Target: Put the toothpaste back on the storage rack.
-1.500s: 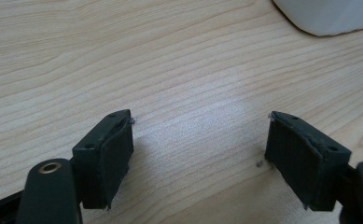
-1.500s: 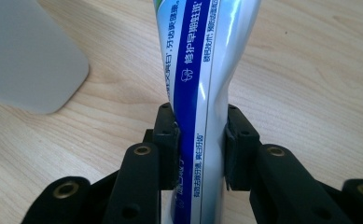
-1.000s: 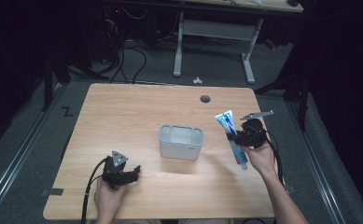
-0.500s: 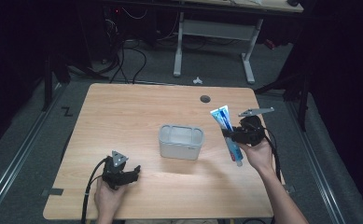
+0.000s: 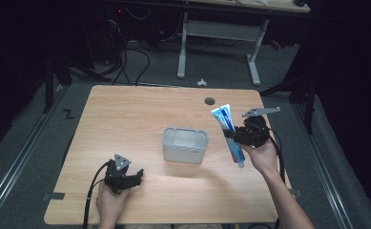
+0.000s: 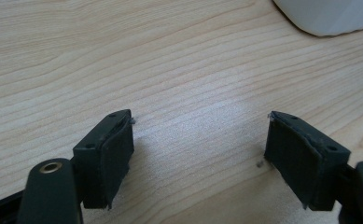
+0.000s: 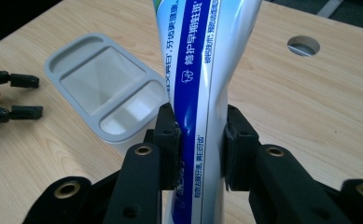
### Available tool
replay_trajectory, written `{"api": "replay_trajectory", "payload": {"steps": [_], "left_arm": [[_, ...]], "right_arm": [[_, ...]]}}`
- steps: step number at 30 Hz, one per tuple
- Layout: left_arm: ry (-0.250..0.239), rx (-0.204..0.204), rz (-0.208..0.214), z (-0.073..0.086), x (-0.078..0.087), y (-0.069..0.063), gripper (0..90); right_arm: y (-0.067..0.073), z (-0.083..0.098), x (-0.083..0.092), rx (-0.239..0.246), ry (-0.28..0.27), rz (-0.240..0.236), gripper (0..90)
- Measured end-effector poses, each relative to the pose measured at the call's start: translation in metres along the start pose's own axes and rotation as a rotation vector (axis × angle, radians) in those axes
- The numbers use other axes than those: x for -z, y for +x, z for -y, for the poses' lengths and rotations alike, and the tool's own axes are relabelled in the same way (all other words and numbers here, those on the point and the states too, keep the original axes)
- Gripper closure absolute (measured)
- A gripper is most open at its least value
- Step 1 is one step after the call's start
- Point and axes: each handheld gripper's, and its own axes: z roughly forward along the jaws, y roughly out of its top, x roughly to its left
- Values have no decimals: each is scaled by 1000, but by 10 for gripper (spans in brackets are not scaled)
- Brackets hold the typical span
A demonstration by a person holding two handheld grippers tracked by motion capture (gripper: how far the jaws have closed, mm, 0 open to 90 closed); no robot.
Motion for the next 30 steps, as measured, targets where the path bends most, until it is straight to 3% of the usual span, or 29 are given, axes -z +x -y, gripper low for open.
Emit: {"api": "replay_trajectory", "payload": {"steps": [11,24,30], "left_arm": [[-2,0,-1,0,0,0,240],[0,-1,1,0,0,0,240],[0,-1,0,0,0,0,240]], "right_arm": [[5,-8,5,6,-64,-59,712],[17,-17,2,50,-72,-81,712],[20,-20,0,49,-90,-122,712]]}}
